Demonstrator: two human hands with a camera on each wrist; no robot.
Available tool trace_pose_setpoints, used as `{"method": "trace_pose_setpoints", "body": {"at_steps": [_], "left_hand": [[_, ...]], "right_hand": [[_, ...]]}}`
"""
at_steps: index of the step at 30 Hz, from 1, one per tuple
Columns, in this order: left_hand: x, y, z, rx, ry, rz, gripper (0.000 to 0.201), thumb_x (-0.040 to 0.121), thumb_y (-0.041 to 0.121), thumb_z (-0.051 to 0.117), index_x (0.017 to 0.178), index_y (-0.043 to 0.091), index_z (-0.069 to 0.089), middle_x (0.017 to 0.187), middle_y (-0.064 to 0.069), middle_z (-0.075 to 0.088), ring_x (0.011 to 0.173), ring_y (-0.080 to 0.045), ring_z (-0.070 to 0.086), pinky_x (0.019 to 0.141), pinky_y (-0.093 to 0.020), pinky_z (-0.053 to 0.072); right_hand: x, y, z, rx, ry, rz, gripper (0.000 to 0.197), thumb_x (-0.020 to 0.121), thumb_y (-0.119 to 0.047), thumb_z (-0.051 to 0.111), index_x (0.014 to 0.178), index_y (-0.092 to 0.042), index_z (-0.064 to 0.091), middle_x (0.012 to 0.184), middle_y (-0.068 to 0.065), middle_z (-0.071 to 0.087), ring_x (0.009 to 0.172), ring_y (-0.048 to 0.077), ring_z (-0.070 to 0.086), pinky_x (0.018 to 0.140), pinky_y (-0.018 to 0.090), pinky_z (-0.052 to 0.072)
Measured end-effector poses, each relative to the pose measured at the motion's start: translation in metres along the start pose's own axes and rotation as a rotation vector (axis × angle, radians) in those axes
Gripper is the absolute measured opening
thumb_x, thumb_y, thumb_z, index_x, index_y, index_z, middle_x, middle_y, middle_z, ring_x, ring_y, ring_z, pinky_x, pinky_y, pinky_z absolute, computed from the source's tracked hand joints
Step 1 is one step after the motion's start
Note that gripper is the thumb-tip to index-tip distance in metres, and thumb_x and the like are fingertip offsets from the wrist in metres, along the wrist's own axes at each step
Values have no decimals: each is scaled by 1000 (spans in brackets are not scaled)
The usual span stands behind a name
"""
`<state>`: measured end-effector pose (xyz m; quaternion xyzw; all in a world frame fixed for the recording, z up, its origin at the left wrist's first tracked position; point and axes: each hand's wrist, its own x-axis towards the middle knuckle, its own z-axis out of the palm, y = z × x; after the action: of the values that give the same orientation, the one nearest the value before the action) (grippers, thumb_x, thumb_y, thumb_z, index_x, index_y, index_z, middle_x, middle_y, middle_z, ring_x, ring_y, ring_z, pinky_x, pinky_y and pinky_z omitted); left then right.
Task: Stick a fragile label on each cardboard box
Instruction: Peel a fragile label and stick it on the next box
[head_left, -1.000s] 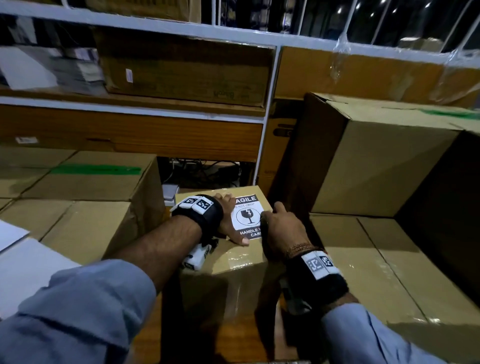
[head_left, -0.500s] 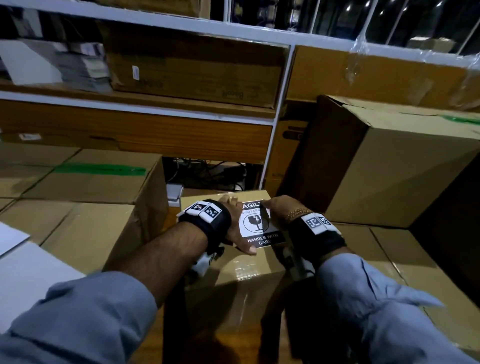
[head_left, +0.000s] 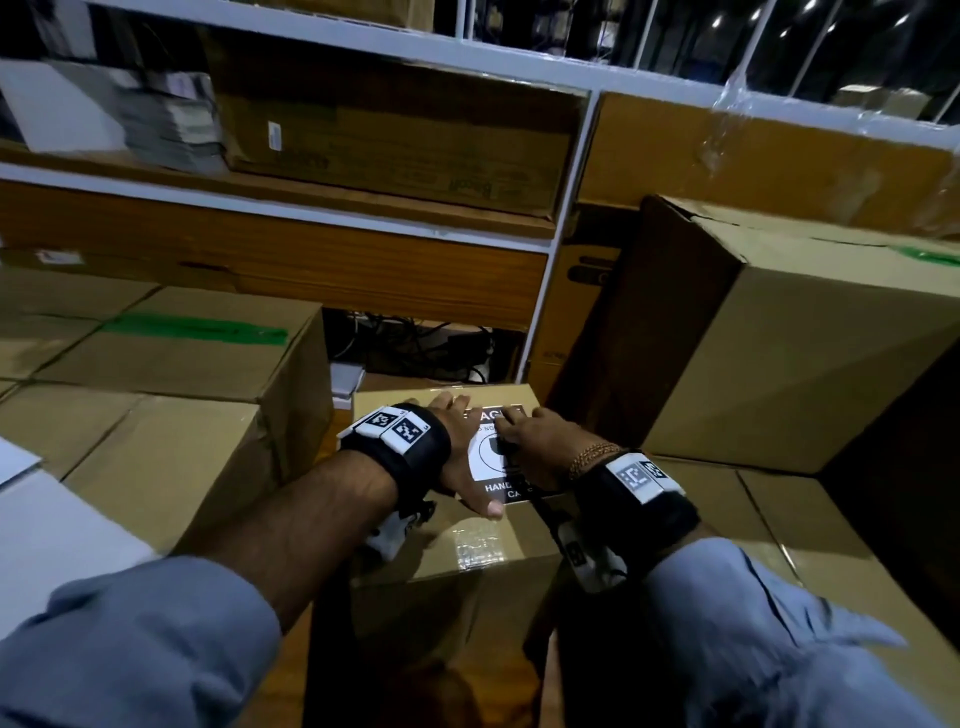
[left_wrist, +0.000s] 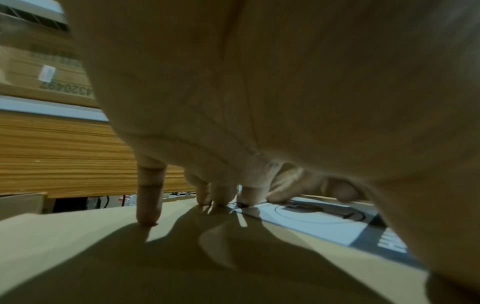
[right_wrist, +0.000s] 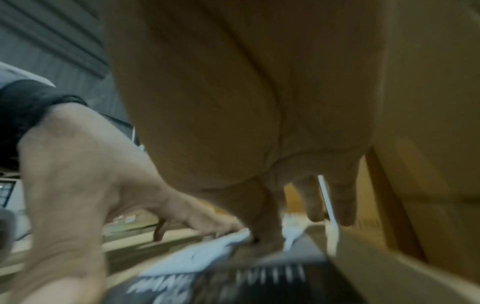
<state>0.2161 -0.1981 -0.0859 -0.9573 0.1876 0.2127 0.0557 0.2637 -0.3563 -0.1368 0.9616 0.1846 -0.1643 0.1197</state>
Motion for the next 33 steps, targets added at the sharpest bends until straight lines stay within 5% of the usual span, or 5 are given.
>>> {"method": "trace_pose_setpoints", "body": {"at_steps": [6, 12, 19, 29, 33], "left_hand": [[-14, 6, -7, 37, -9, 15, 113, 85, 73, 64, 164, 24, -1, 172, -10, -3, 158, -28, -5, 124, -47, 5], [-20, 8, -8, 21, -9, 14, 110, 87, 70, 63, 164, 26, -2, 172, -7, -6, 158, -28, -8, 124, -48, 2], [15, -9, 12, -12, -17, -81, 139, 61, 92, 67, 162, 35, -9, 172, -4, -14, 157, -32, -11, 125, -61, 6], [10, -4, 7, -16, -2, -33, 127, 72, 80, 71, 164, 29, -1, 172, -10, -5, 158, -33, -6, 125, -55, 7], [8, -6, 6, -27, 4, -36, 124, 71, 79, 73, 163, 32, 5, 172, -10, 0, 158, -34, -1, 124, -54, 11]], "right_hand": [[3, 6, -1, -27, -59, 58, 74, 104, -44, 51, 164, -22, 13, 172, -3, 8, 149, 40, 29, 111, 62, 37], [-4, -5, 2, -1, -61, 161, 96, 93, -48, 65, 165, -15, 9, 169, 1, 20, 144, 35, 39, 110, 55, 38], [-32, -8, -14, -88, -136, 91, 71, 102, -39, 58, 161, -20, 25, 164, 4, 30, 136, 38, 43, 107, 54, 47], [-94, -11, -1, -106, -128, 44, 48, 110, -21, 38, 156, -8, 37, 151, 14, 48, 125, 36, 57, 93, 44, 51], [-110, -11, -6, -15, -138, 67, 44, 105, -22, 54, 147, -8, 50, 135, 14, 62, 120, 32, 63, 95, 39, 52]]}}
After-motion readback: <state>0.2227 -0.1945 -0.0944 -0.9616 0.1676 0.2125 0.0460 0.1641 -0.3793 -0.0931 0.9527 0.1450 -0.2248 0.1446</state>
